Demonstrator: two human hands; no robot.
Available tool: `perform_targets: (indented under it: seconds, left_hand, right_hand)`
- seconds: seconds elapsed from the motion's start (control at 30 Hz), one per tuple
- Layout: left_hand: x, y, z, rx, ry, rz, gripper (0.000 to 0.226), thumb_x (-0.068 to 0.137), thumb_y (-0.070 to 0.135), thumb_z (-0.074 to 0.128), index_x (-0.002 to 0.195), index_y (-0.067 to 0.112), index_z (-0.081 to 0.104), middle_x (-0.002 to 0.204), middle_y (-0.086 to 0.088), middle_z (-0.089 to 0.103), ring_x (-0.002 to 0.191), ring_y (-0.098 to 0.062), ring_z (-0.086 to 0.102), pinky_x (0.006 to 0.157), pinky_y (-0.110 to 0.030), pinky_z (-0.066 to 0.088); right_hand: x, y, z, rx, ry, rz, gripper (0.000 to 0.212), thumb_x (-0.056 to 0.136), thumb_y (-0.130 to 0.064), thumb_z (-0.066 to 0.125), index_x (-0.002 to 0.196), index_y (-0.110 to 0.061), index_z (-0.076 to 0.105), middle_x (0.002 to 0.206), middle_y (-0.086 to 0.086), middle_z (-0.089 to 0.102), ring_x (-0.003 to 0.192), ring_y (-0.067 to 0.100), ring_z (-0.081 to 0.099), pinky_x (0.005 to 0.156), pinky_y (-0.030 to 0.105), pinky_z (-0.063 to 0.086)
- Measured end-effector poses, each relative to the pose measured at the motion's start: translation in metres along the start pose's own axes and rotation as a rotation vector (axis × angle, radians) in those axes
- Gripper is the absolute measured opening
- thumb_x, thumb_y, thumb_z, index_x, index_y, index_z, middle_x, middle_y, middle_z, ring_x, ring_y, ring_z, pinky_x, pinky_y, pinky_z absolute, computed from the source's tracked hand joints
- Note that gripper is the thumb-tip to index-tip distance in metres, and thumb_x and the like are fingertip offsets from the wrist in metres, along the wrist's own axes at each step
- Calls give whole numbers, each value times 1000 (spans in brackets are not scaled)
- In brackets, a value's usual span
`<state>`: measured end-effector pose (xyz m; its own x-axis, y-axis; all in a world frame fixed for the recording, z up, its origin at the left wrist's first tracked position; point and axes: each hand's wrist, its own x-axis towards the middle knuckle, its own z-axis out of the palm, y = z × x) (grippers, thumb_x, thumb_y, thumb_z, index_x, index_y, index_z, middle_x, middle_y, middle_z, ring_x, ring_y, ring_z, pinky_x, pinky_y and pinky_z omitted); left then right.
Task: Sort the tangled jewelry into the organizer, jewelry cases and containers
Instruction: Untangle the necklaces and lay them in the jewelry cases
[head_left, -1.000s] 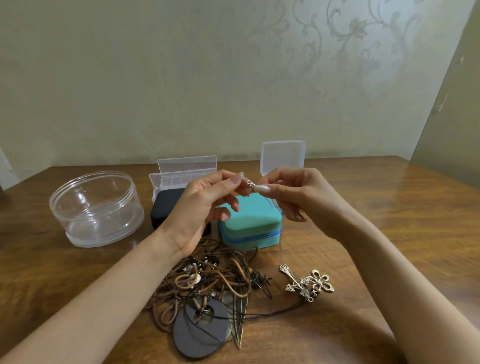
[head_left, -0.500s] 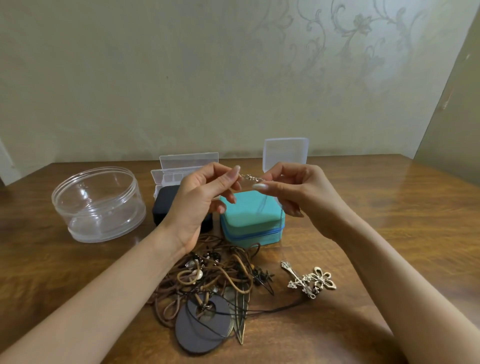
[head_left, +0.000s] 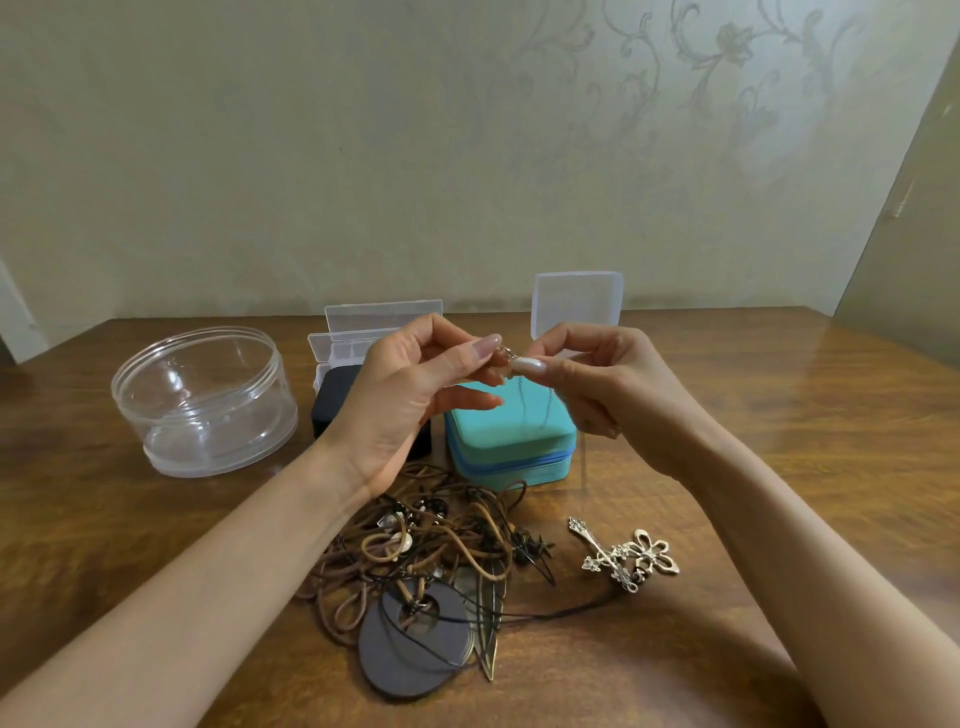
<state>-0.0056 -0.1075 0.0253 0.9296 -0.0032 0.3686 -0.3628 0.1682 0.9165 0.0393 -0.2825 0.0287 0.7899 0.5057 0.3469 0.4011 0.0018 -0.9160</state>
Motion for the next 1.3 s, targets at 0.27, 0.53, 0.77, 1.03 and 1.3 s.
perform_targets:
  seconds: [0.27, 0.53, 0.77, 1.03, 1.3]
  left_hand:
    - [-2, 1, 3, 59, -80, -3, 23, 73, 19, 65, 93, 8, 60, 77, 4, 66, 72, -11, 65, 56, -22, 54]
    - [3, 2, -3, 217, -99, -8, 18, 69, 19, 67, 85, 11, 65, 73, 5, 68, 70, -7, 64, 59, -18, 52]
    - [22, 19, -4, 114, -114, -33, 19, 68, 19, 66, 86, 15, 64, 72, 7, 66, 70, -5, 63, 65, -17, 52]
    - [35, 39, 11, 52, -106, -31, 18, 70, 14, 66, 88, 12, 62, 71, 2, 66, 67, -10, 66, 58, -19, 52]
    - [42, 60, 24, 655, -196, 115, 12, 79, 7, 70, 83, 16, 63, 77, 1, 67, 72, -6, 63, 68, -15, 51]
  right_hand:
    - [0, 0, 2, -15, 10, -26, 13, 73, -19, 69, 75, -7, 64, 45, -4, 51, 35, 7, 37, 35, 16, 27]
    - [0, 1, 1, -51, -17, -49, 15, 72, -21, 69, 75, -6, 66, 50, 0, 54, 39, 7, 42, 39, 15, 32]
    - [2, 2, -3, 30, -86, 0, 14, 72, -18, 69, 74, -7, 62, 54, -7, 55, 45, 4, 43, 43, 14, 33]
    - [5, 2, -7, 311, -76, 23, 16, 74, -15, 68, 89, -12, 62, 81, 9, 64, 53, 9, 47, 45, 17, 39]
    - [1, -6, -7, 279, 13, -23, 19, 74, -23, 67, 87, -10, 68, 76, 12, 66, 47, 9, 46, 45, 16, 38]
